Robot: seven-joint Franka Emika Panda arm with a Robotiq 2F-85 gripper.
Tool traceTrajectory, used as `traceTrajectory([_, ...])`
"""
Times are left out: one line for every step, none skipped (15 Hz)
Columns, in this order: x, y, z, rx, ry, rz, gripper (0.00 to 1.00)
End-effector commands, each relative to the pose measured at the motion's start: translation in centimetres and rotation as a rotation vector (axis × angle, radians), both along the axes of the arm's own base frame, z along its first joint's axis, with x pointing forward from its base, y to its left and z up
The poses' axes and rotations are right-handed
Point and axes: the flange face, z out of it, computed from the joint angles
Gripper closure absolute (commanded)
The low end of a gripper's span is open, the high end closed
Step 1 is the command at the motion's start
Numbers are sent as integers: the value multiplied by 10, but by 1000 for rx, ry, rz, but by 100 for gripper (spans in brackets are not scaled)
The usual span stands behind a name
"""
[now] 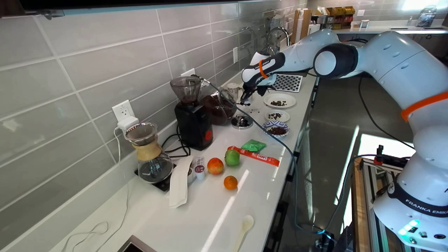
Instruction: Use the silver soon to put some of the brown objects onto the small plate
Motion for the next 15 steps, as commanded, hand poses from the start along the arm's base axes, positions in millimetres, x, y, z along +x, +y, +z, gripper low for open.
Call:
traceTrajectory([5,-4,-9,25,-37,-8,98])
traceTrajectory([5,-4,-10,29,-39,-8,98])
traceTrajectory([6,-5,-11,29,-42,-10,98])
traceTrajectory([6,-5,-12,28,-43,-15,98])
traceTrajectory([7,-6,-13,30,-45,-19,98])
traceTrajectory([6,-7,-14,32,-47,-26,98])
traceTrajectory([6,-8,-15,35,-49,-30,98])
traceTrajectory([7,-9,-16,37,-53,-35,98])
traceTrajectory([7,-10,-17,40,-56,-39,98])
traceTrajectory([7,-10,-18,46,-60,-44,98])
traceTrajectory([7,-10,-19,49,-62,-49,98])
traceTrajectory([7,-11,-20,55,-66,-54,98])
traceTrajectory([8,-11,-21,61,-68,-58,98])
traceTrajectory([9,-10,-23,65,-71,-62,98])
traceTrajectory([9,-10,-24,68,-74,-64,98])
